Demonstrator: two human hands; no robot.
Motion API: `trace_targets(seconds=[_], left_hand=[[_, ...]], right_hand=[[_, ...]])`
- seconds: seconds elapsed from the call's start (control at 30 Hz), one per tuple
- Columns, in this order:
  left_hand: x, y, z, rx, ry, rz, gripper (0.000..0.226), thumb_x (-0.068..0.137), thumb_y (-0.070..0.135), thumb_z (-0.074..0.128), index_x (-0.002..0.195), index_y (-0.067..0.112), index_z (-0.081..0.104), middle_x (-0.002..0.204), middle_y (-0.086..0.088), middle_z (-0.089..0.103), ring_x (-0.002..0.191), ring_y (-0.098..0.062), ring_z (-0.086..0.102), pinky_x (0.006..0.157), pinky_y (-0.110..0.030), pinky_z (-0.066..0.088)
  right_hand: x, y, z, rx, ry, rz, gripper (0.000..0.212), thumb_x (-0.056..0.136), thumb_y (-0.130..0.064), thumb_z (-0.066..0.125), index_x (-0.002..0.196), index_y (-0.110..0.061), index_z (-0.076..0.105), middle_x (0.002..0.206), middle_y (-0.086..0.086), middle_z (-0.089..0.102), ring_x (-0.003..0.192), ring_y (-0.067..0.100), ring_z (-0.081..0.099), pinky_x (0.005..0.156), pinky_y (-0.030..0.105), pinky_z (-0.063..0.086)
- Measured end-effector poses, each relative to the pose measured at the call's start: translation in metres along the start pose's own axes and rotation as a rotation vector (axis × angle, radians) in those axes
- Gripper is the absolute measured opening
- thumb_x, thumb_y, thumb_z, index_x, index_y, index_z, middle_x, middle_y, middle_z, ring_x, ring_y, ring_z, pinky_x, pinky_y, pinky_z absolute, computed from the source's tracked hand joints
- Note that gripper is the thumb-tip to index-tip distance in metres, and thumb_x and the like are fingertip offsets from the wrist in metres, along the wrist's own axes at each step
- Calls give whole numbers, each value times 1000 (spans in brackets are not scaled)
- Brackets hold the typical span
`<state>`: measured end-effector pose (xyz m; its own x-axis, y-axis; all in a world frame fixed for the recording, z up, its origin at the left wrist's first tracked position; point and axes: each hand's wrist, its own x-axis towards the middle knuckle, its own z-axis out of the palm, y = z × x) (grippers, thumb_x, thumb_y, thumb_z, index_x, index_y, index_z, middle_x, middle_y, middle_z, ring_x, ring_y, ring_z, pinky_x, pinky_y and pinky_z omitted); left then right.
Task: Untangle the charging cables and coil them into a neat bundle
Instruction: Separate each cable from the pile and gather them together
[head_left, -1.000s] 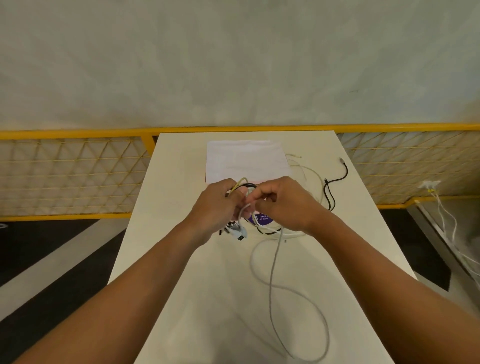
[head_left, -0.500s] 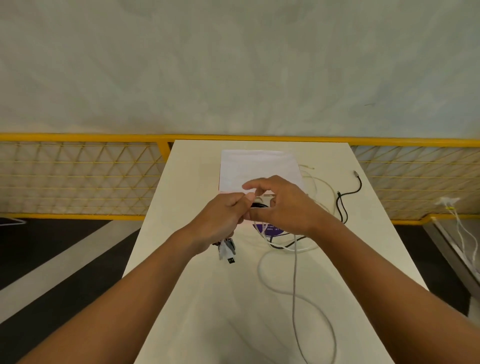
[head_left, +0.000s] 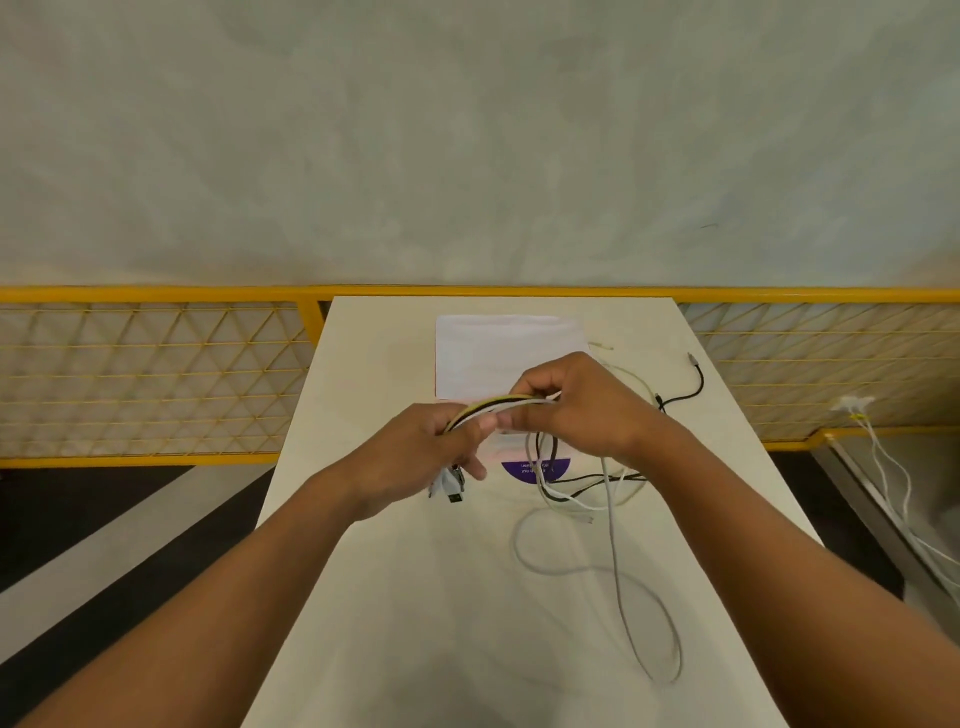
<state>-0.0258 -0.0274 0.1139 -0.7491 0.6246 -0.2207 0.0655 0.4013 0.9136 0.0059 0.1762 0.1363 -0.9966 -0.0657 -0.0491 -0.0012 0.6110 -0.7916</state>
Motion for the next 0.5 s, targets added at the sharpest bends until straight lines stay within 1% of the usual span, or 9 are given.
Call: trace_targets(seconds=[0.07,0.1,0.17,0.23,0.27,0.3,0.37,0.47,0.5], left_hand=[[0,-1,-2,-60,48,-2,46,87,63,47,81,21,63,63,0,64,73,-20,70,72,-36,51],[2,-1,-3,-85,89,-8,50,90,62,47,73,17,56,56,2,57,70,-24,69,66,-32,50],[5,-2,-4,-89,202,-17,53,94,60,47,66,15,48,48,5,48,62,-25,65,53,-24,43],[10,-5,-6,-101,284,-18,53,96,57,51,62,15,45,46,4,45,56,-24,61,52,-28,37],[12,-7,-7,-112,306,-17,53,96,56,52,61,16,45,46,3,45,54,-24,60,52,-30,36],[13,-9,-8,-118,319,-19,53,96,55,52,61,16,45,46,2,45,52,-23,59,51,-31,36],[15,-11,-9,-118,353,-32,53,97,55,51,62,15,46,48,-1,46,53,-23,58,49,-29,35],[17,-11,-13,-137,425,-74,52,98,54,50,67,13,47,48,-2,46,53,-25,58,48,-27,35],[19,-11,-15,-161,444,-83,52,98,54,51,67,12,48,47,-2,46,52,-25,57,50,-29,37]], right_hand=[[1,1,2,40,24,31,14,82,-32,82,81,-18,77,78,3,73,81,28,68,78,45,56],[1,1,4,55,34,47,14,82,-31,82,82,-18,78,80,3,73,80,26,68,78,43,56],[-1,1,5,79,55,68,12,83,-29,82,87,-19,78,83,1,75,75,14,67,73,31,54],[-7,2,4,149,76,96,12,85,-24,80,94,-17,79,84,-3,76,67,1,64,64,15,47],[-10,4,3,199,84,116,13,86,-19,79,98,-14,79,84,-3,75,60,-2,62,58,9,43],[-13,8,2,238,98,140,14,87,-15,78,100,-11,78,84,-3,74,55,-3,59,53,7,41],[-20,20,1,262,142,192,12,87,-14,78,98,-9,78,83,-2,72,50,0,54,51,8,38],[-32,50,-1,288,200,313,12,87,-18,78,87,-6,78,71,7,60,50,9,38,52,24,33],[-37,60,-2,296,218,359,16,87,-19,78,86,-4,78,67,4,60,51,9,38,54,25,34]])
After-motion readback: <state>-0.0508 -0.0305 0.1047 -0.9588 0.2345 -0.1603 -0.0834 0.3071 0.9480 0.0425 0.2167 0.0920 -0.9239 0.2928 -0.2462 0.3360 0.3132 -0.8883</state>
